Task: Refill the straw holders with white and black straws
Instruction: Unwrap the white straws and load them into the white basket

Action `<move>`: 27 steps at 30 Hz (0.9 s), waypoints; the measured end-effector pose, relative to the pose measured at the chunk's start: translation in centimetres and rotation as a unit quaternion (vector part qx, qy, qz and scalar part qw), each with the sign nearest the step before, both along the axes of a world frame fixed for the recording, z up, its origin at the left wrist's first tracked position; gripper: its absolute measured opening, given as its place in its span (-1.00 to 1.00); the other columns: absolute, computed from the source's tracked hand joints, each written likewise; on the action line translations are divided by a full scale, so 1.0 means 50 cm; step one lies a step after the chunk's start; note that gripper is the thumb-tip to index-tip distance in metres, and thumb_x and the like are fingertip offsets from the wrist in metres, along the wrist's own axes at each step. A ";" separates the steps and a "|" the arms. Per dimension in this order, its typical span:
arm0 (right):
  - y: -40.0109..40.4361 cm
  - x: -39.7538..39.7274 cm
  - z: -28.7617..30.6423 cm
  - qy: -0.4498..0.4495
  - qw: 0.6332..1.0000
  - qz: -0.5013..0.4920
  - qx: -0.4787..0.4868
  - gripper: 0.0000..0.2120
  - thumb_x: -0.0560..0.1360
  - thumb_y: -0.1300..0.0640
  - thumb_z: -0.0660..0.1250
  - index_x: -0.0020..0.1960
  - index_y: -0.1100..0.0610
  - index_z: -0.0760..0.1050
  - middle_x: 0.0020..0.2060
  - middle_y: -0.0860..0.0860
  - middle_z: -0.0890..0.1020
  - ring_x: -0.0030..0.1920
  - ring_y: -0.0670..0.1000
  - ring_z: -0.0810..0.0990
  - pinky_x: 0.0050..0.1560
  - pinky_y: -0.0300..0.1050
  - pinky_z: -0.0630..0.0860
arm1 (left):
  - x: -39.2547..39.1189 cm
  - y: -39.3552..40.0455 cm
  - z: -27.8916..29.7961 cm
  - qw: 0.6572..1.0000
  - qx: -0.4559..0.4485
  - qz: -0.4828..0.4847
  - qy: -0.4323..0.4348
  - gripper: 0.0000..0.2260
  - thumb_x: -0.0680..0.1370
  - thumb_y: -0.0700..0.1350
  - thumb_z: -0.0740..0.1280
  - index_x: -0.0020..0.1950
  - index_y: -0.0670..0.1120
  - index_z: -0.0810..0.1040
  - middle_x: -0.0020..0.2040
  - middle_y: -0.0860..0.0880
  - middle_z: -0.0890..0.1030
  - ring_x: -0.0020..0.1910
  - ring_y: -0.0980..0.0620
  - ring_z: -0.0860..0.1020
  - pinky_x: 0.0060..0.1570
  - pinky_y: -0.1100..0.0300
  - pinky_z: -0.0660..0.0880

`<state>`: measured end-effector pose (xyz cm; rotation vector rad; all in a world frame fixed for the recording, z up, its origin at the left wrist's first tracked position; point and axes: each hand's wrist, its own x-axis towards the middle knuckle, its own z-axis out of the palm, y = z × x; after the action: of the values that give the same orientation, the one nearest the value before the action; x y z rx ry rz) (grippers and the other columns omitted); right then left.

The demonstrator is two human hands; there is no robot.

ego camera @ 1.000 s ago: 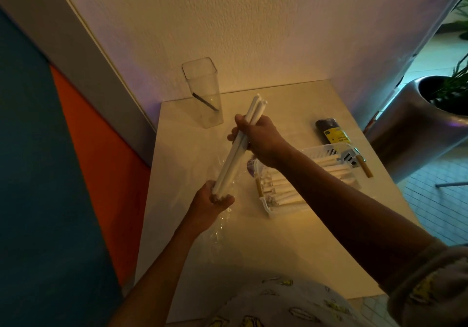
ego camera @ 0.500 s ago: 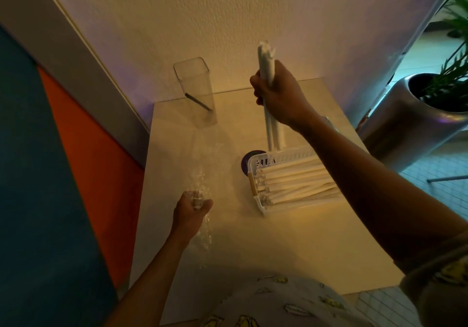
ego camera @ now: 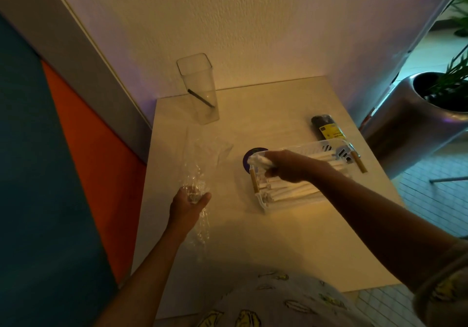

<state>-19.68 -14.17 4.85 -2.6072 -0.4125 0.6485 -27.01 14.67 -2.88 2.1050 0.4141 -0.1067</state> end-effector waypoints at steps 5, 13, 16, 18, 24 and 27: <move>-0.018 -0.033 -0.061 0.038 0.999 0.020 -0.033 -0.73 0.53 0.21 0.38 0.22 0.11 0.49 0.11 0.06 0.61 0.05 0.00 0.56 0.04 -0.14 0.43 | -0.007 0.002 0.000 1.000 0.006 0.005 0.005 -0.66 0.42 0.04 0.51 0.06 -0.07 0.49 -0.10 -0.01 0.58 -0.13 0.00 0.58 -0.18 0.20 0.47; -0.056 -0.059 -0.088 0.072 0.991 0.025 -0.112 -0.71 0.53 0.21 0.38 0.25 0.14 0.52 0.12 0.08 0.60 0.02 0.00 0.58 0.02 -0.18 0.51 | -0.007 0.002 -0.005 1.000 0.000 0.002 0.014 -0.62 0.41 0.04 0.52 0.10 -0.06 0.48 -0.06 -0.05 0.60 -0.10 -0.01 0.61 -0.11 0.15 0.53; -0.067 -0.060 -0.091 0.071 0.990 0.018 -0.122 -0.72 0.52 0.17 0.38 0.23 0.15 0.56 0.08 0.08 0.62 0.07 0.09 0.61 0.03 -0.13 0.54 | -0.006 0.000 -0.008 1.000 -0.006 -0.004 0.019 -0.62 0.40 0.05 0.52 0.10 -0.04 0.47 -0.03 -0.04 0.60 -0.07 -0.02 0.61 -0.03 0.08 0.56; -0.071 -0.067 -0.094 0.067 0.993 0.017 -0.096 -0.70 0.54 0.23 0.36 0.26 0.18 0.53 0.06 0.05 0.58 0.00 0.01 0.59 -0.14 -0.30 0.49 | -0.006 -0.003 -0.007 1.000 -0.004 -0.011 0.021 -0.62 0.41 0.06 0.52 0.10 -0.02 0.45 -0.02 -0.03 0.59 -0.06 -0.02 0.60 -0.02 0.07 0.56; -0.071 -0.071 -0.103 0.034 0.995 0.016 -0.087 -0.70 0.49 0.18 0.44 0.22 0.10 0.56 0.13 0.06 0.62 0.08 0.02 0.62 0.09 -0.10 0.59 | -0.004 -0.009 -0.001 0.999 -0.018 -0.010 0.024 -0.60 0.39 0.07 0.53 0.09 0.01 0.44 -0.05 -0.03 0.61 -0.09 0.00 0.61 -0.09 0.13 0.56; -0.053 -0.071 -0.090 -0.011 0.999 -0.015 -0.051 -0.77 0.51 0.15 0.42 0.16 0.10 0.57 0.10 0.05 0.63 0.02 -0.02 0.61 0.03 -0.13 0.59 | -0.002 -0.017 0.006 0.999 -0.042 -0.008 0.031 -0.51 0.36 0.10 0.54 0.17 -0.04 0.46 -0.02 0.00 0.61 -0.06 0.02 0.61 -0.09 0.17 0.54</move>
<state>-23.24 -16.80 0.37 -2.7140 -0.3540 0.6471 -27.08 13.82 -2.60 2.0264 0.4232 -0.1960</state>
